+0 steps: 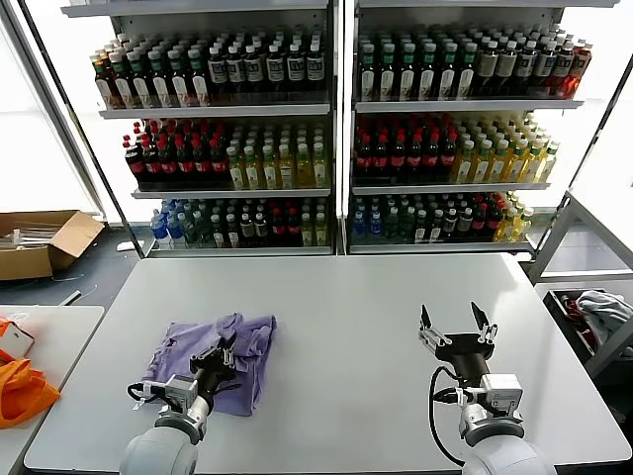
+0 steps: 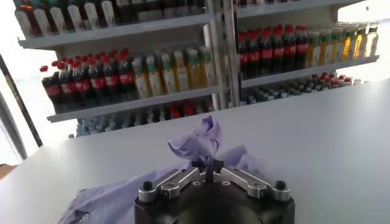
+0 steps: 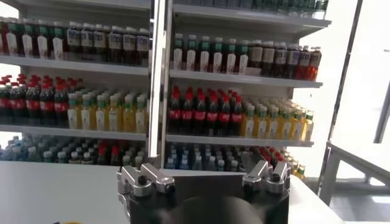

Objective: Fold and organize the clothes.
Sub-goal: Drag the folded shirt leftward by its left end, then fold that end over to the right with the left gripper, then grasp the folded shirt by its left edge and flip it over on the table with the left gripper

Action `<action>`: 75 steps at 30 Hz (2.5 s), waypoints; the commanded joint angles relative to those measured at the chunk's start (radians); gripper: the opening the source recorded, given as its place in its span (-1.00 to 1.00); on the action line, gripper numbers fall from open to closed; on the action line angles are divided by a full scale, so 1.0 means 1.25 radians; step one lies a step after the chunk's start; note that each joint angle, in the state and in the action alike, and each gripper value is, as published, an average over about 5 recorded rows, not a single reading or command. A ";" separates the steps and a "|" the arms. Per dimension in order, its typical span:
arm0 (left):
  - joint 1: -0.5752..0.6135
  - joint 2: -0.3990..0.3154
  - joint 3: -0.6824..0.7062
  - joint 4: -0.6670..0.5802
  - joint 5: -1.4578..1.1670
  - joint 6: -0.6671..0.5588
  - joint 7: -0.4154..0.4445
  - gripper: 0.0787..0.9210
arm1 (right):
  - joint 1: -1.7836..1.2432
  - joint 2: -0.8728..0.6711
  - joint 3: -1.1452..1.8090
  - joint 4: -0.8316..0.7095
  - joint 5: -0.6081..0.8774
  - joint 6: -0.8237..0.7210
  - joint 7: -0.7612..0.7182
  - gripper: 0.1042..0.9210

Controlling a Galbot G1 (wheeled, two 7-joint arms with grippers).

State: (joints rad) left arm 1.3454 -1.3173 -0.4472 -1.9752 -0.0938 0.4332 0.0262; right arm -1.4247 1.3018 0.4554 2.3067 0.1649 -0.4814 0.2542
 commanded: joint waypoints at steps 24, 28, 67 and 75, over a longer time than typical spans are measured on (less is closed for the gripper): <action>-0.031 0.035 -0.106 -0.066 -0.220 -0.014 -0.116 0.54 | 0.037 -0.010 -0.025 -0.055 0.008 0.010 0.006 0.76; 0.000 0.058 -0.164 -0.019 -0.167 -0.016 -0.105 0.72 | 0.048 -0.021 -0.030 -0.071 0.022 0.017 0.004 0.76; -0.008 0.087 -0.204 0.173 -0.328 0.011 0.018 0.77 | 0.035 -0.026 -0.029 -0.083 0.042 0.029 0.001 0.76; 0.000 0.088 -0.204 0.168 -0.339 0.017 0.031 0.46 | 0.039 -0.025 -0.029 -0.084 0.041 0.028 0.002 0.76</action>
State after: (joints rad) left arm 1.3431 -1.2076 -0.6992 -1.7757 -0.4849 0.4496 0.0511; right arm -1.3760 1.2699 0.4191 2.2027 0.2155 -0.4455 0.2558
